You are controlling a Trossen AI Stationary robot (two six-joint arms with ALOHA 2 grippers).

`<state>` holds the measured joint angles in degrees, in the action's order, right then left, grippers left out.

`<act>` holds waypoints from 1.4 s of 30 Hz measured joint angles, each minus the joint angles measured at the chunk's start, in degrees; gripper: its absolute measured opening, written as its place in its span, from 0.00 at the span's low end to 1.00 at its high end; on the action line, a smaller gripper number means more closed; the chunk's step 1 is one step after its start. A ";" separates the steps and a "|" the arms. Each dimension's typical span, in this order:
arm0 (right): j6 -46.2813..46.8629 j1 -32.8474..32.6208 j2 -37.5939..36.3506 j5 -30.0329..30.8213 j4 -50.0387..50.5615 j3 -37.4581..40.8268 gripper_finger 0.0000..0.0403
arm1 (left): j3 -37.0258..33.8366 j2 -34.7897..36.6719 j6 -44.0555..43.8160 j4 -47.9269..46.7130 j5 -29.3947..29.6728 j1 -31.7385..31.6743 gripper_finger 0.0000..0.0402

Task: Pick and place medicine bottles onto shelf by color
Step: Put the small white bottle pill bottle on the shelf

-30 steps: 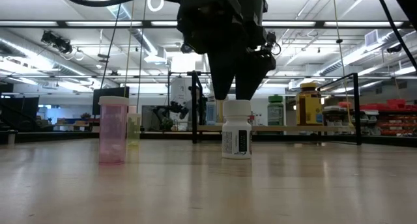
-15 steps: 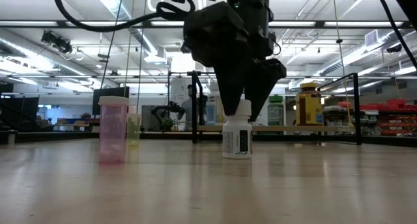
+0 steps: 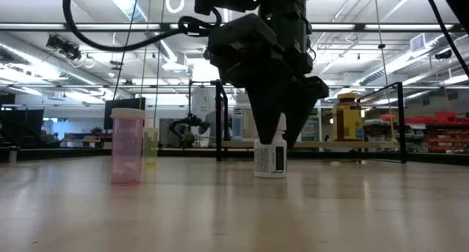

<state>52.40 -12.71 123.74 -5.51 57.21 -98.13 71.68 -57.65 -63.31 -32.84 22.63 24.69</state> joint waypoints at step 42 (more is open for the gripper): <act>-0.94 0.24 -0.07 -0.10 -2.46 -0.02 0.57 | 0.00 -0.02 1.40 -0.04 0.02 -0.13 0.76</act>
<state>51.46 -12.47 123.68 -5.61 54.75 -98.15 71.68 -57.67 -61.91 -32.88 22.65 24.56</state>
